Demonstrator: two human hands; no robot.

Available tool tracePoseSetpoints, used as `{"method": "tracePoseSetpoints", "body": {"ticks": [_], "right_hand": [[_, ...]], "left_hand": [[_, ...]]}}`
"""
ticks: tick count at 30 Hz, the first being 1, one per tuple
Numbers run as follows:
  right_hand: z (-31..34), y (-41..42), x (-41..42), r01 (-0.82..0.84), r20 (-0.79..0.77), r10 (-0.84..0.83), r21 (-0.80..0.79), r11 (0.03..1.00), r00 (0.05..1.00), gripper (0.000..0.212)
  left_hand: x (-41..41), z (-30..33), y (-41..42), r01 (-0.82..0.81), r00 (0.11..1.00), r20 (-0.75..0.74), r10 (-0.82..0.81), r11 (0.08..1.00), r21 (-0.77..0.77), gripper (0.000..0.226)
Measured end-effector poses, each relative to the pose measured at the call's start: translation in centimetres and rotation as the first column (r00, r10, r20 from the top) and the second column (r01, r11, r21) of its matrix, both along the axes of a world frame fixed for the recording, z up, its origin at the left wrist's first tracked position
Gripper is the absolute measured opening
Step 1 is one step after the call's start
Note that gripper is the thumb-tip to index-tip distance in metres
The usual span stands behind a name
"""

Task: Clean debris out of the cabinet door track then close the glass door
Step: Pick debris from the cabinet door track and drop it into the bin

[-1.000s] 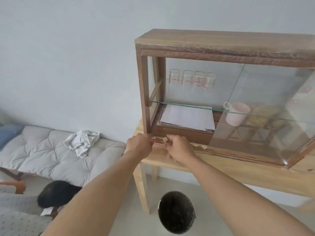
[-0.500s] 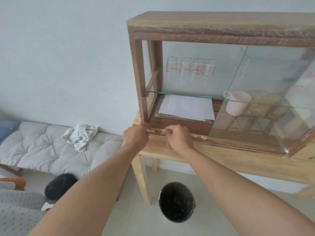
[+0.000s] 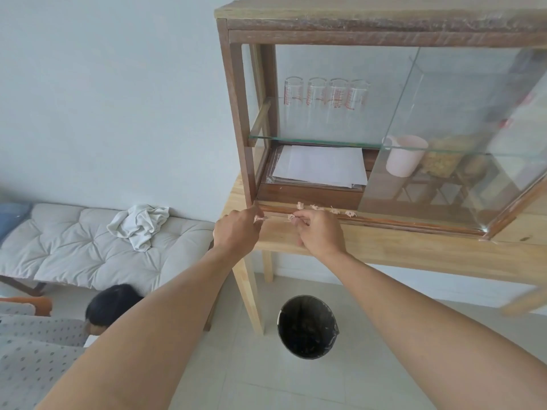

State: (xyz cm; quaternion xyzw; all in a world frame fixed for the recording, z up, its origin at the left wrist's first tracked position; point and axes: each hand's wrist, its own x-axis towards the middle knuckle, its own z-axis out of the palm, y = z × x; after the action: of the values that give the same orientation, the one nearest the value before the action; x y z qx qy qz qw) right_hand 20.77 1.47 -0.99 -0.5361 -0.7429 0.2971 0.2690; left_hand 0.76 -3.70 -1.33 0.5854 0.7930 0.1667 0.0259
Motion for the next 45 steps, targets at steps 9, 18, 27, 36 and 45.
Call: {"method": "tracePoseSetpoints", "body": {"ticks": [9, 18, 27, 36, 45], "right_hand": [[-1.7, -5.0, 4.8, 0.01, -0.018, -0.011, -0.056, 0.998, 1.0, 0.021], [-6.6, -8.6, 8.6, 0.058, 0.1, -0.043, -0.159, 0.986, 0.994, 0.022], [-14.9, -6.7, 11.0, 0.11, 0.252, -0.032, -0.3, 0.948, 0.967, 0.03], [-21.7, -2.9, 11.9, 0.119, 0.341, 0.028, -0.404, 0.907, 0.94, 0.03], [-23.1, -1.1, 12.5, 0.133, 0.374, 0.031, -0.404, 0.905, 0.927, 0.038]], "left_hand": [[2.4, -1.1, -5.4, 0.101, 0.993, 0.071, -0.097, 0.993, -0.056, 0.026], [5.5, -5.2, -8.0, 0.16, 0.985, 0.084, -0.151, 0.981, -0.11, 0.025], [8.1, -13.7, -5.1, 0.185, 0.977, 0.152, -0.152, 0.954, -0.234, 0.026], [11.1, -21.9, -0.7, 0.136, 0.977, 0.203, -0.06, 0.914, -0.383, 0.027], [11.7, -23.1, 0.5, 0.118, 0.974, 0.224, -0.019, 0.892, -0.437, 0.043]]}}
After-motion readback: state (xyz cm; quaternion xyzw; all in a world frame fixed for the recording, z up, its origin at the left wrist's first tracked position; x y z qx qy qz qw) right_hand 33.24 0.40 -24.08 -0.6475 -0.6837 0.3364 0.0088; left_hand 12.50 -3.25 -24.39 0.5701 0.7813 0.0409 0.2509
